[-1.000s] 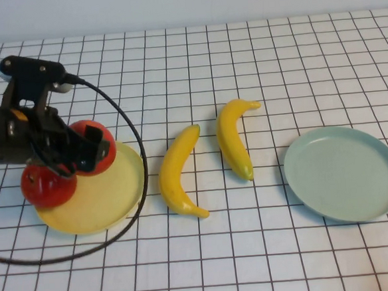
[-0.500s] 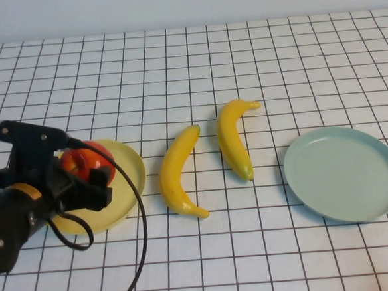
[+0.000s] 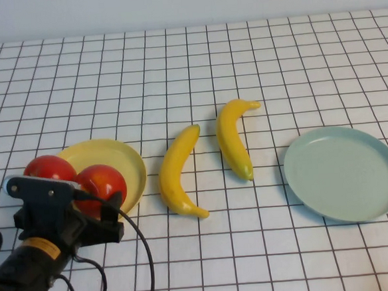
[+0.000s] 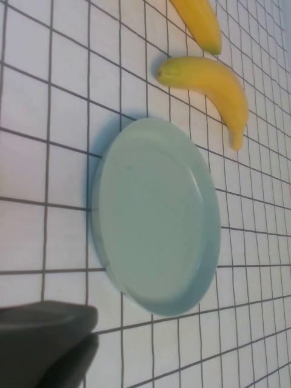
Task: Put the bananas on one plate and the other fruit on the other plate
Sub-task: Put one type of fruit in the left plate, then put another type of fruit in the right plate
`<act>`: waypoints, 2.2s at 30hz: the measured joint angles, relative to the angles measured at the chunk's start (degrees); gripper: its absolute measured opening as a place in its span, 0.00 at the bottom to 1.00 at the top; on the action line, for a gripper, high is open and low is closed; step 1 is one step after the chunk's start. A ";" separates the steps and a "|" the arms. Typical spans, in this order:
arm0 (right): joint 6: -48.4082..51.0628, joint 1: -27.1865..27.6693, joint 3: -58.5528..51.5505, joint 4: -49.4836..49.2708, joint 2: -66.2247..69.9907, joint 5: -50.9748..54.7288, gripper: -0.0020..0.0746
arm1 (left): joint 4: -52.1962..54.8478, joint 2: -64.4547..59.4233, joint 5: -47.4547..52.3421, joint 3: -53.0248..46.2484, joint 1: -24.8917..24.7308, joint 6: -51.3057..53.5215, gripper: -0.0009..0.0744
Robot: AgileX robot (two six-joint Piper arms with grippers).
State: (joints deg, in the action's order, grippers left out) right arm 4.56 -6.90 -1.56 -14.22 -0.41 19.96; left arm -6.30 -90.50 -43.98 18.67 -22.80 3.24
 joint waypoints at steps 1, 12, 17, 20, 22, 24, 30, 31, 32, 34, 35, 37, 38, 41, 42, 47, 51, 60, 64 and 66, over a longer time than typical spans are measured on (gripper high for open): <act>0.00 0.00 0.00 0.00 0.00 0.00 0.00 | 0.58 -0.99 -1.45 -0.27 0.00 -1.32 0.90; 0.00 0.00 0.00 0.00 0.00 0.00 0.00 | 5.40 -3.38 -3.25 -0.30 0.00 -16.67 0.90; 0.00 0.00 0.00 0.00 0.00 0.00 0.00 | 8.34 -3.52 -0.68 -0.53 0.00 -20.32 0.90; 0.00 0.00 0.00 0.00 0.00 0.00 0.00 | 9.88 -3.63 -0.70 -0.53 0.00 -20.72 0.90; 0.00 0.00 0.00 0.00 0.00 0.00 0.00 | 10.83 -3.63 -1.49 -0.53 0.00 -20.84 0.90; 0.00 0.00 0.00 0.00 0.00 0.00 0.00 | 11.55 -3.38 -2.31 -0.53 0.00 -20.97 0.90; 0.00 0.00 0.00 0.00 0.00 0.00 0.00 | 13.47 2.53 -0.87 -0.53 0.00 -20.59 0.90; 0.00 0.00 0.00 0.00 0.00 0.00 0.00 | 13.74 4.02 0.24 -0.53 0.00 -20.46 0.90; 0.00 0.00 0.00 0.00 0.00 0.00 0.00 | 14.01 5.61 1.55 -0.53 0.00 -20.18 0.90; 0.00 0.00 0.00 0.00 0.00 0.00 0.00 | 14.65 8.71 4.37 -0.55 0.00 -19.86 0.90; 0.00 0.00 0.00 0.00 0.00 0.00 0.00 | 14.99 10.58 6.00 -0.55 0.00 -19.33 0.90; 0.00 0.00 0.00 0.00 0.00 0.00 0.00 | 15.60 14.75 8.95 -0.65 0.00 -16.99 0.90; 0.00 0.00 0.00 0.00 0.00 0.00 0.00 | 16.07 16.59 10.27 -0.65 0.00 -15.88 0.90; 0.00 0.00 0.00 0.00 0.00 0.00 0.00 | 17.55 24.28 14.07 -0.65 0.00 -12.90 0.90; 0.00 0.00 0.00 0.00 0.00 0.00 0.00 | 18.06 26.47 15.17 -0.76 0.00 -12.68 0.90; 0.00 0.00 0.00 0.00 0.00 0.00 0.00 | 21.45 39.37 24.33 -1.11 0.00 -15.97 0.49; 0.00 0.00 0.00 0.00 0.00 0.00 0.00 | 22.20 48.77 31.36 -1.11 0.00 -22.97 0.12; 0.00 0.00 0.00 0.00 0.00 0.00 0.00 | 22.20 61.72 51.52 -1.13 0.00 -27.57 0.02; 0.00 0.00 0.00 0.00 0.00 0.00 0.00 | 22.20 66.33 57.92 -1.13 0.00 -27.71 0.01; 0.00 0.00 0.00 0.00 0.00 0.00 0.00 | 22.32 69.27 59.93 -1.55 0.00 -27.71 0.01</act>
State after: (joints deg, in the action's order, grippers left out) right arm 4.56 -6.90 -1.56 -14.22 -0.41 19.96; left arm 16.02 -21.23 15.95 17.12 -22.80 -24.46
